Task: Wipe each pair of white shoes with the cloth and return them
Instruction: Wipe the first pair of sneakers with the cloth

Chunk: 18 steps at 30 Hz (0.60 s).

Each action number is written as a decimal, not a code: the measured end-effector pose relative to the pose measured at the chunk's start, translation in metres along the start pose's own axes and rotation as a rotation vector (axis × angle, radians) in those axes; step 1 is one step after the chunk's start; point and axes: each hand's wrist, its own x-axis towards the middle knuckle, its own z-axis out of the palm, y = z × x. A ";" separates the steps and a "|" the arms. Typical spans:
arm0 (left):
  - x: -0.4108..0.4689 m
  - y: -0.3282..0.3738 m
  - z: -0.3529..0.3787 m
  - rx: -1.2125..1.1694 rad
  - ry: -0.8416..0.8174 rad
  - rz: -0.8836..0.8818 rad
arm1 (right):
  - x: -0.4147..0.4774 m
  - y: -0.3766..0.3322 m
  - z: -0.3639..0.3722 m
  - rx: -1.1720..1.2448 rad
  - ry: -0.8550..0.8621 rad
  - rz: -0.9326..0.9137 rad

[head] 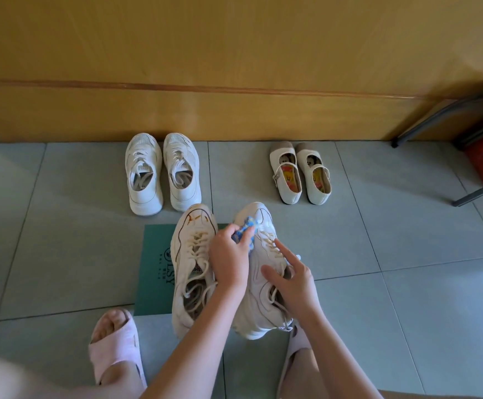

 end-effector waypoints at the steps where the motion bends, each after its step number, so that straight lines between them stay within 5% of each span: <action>1: -0.006 -0.001 -0.001 0.026 -0.004 0.004 | 0.000 0.000 -0.001 0.016 -0.009 0.003; 12: -0.044 -0.007 -0.018 0.045 -0.104 0.008 | -0.002 -0.003 -0.009 0.115 -0.078 0.011; 18: 0.002 0.018 -0.015 -0.031 0.016 0.014 | -0.003 -0.003 -0.008 0.087 -0.088 -0.003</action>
